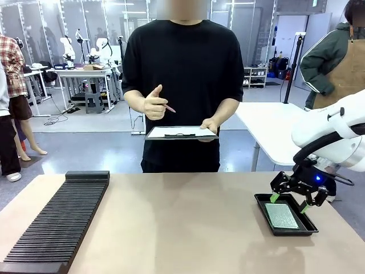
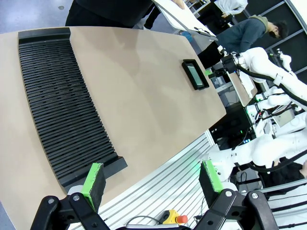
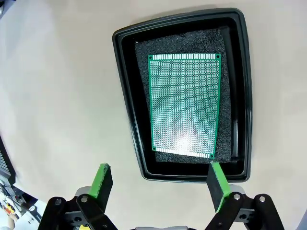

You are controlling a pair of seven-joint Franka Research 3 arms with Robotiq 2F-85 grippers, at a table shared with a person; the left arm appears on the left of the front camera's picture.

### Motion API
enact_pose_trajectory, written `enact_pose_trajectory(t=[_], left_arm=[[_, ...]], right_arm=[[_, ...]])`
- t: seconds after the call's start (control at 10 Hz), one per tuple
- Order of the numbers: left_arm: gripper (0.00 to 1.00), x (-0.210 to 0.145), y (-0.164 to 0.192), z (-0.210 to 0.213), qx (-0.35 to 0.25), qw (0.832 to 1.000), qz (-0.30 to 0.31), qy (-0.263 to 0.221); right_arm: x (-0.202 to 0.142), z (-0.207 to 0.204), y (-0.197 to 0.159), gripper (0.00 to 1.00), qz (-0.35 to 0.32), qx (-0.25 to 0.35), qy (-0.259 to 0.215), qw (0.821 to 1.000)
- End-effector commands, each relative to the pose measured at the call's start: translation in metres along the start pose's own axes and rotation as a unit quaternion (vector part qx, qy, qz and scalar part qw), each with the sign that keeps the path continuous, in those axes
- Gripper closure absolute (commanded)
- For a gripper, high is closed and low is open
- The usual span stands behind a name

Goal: Inspect the PCB.
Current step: Place the Blank PCB in the ESD tray.

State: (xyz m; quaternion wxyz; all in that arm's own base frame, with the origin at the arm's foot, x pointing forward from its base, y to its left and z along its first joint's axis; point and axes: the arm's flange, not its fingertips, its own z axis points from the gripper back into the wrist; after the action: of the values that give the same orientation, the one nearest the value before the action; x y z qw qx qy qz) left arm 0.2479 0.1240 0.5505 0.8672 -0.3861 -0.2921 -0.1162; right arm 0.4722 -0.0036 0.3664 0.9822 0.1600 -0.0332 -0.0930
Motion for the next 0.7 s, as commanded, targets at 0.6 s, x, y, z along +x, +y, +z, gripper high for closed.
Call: enact_pose_trajectory(t=[0.6], left_arm=[[0.00,0.000,0.000,0.000,0.002,1.000,0.000,0.002]], right_arm=[[-0.105,0.159,-0.003,0.00,-0.005,0.141,0.065,0.988]])
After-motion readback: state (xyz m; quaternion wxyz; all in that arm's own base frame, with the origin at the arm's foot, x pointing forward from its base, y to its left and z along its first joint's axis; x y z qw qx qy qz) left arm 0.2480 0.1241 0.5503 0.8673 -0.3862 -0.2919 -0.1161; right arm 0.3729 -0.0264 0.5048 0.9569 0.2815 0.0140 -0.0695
